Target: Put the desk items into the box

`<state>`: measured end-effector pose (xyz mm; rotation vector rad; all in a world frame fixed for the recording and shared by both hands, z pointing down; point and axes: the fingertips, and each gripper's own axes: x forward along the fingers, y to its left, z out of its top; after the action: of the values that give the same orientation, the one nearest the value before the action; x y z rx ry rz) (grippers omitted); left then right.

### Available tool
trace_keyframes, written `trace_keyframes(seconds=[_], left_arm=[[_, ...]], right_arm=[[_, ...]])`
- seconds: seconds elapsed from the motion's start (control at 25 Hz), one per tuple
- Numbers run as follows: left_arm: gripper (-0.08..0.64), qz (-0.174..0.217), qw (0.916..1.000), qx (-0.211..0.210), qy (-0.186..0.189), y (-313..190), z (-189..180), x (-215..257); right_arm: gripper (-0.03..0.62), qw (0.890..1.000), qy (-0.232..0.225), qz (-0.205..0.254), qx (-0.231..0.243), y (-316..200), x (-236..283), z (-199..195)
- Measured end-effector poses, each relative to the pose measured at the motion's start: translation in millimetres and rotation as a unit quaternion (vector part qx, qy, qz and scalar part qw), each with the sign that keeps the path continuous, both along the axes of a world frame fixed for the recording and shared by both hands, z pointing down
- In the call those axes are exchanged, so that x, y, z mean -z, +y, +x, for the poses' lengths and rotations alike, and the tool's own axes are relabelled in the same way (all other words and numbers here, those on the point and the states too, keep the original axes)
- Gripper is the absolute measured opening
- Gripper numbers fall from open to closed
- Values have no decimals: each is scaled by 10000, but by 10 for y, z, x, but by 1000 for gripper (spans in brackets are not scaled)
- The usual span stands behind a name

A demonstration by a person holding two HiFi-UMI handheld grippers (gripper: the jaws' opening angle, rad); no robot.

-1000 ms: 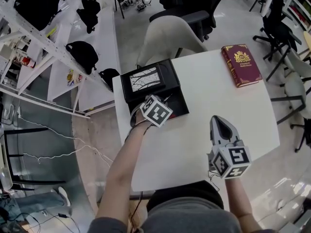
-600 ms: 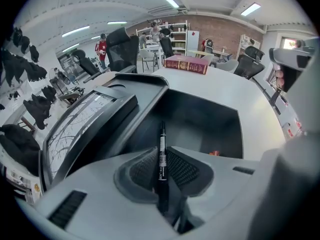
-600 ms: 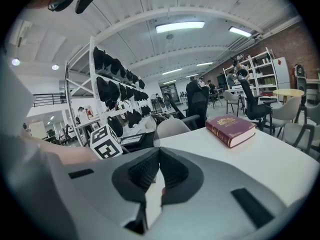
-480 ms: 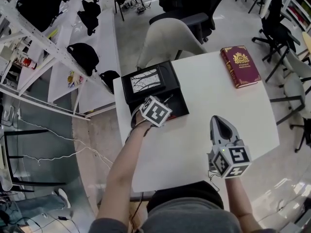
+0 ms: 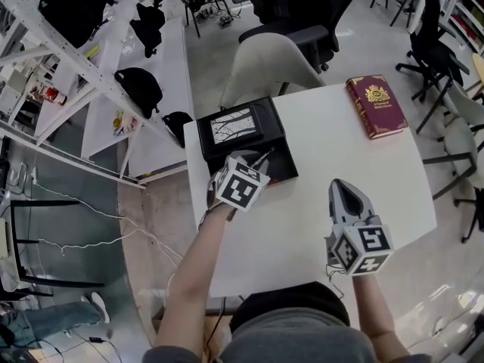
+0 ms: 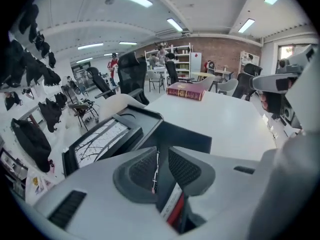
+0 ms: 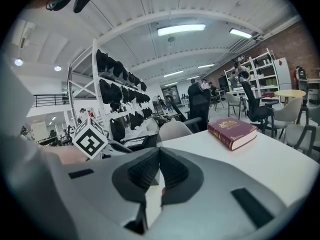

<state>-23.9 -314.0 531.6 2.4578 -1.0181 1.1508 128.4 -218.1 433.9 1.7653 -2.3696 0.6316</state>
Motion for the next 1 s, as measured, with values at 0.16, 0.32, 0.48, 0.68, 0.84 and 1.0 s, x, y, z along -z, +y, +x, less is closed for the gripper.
trace_keyframes(seconds=[0.16, 0.32, 0.48, 0.68, 0.84, 1.0], left_arm=[[74, 349, 9988, 229, 261, 60, -108, 213], [72, 602, 9953, 576, 484, 167, -291, 443], [63, 813, 9900, 944, 668, 287, -485, 595], [40, 1026, 9810, 1393, 877, 429, -719, 713], [18, 1199, 9725, 1647, 1127, 579, -847, 812], [11, 1279, 9648, 1868, 1335, 715, -949, 850]], right_arm=[[5, 9999, 7, 52, 87, 29, 36, -61], [5, 9997, 0, 119, 196, 48, 86, -143], [5, 9994, 9, 161, 311, 79, 125, -231], [5, 9989, 39, 225, 421, 107, 180, -309], [5, 9984, 52, 274, 491, 137, 216, -362], [5, 9978, 76, 321, 575, 152, 258, -424]])
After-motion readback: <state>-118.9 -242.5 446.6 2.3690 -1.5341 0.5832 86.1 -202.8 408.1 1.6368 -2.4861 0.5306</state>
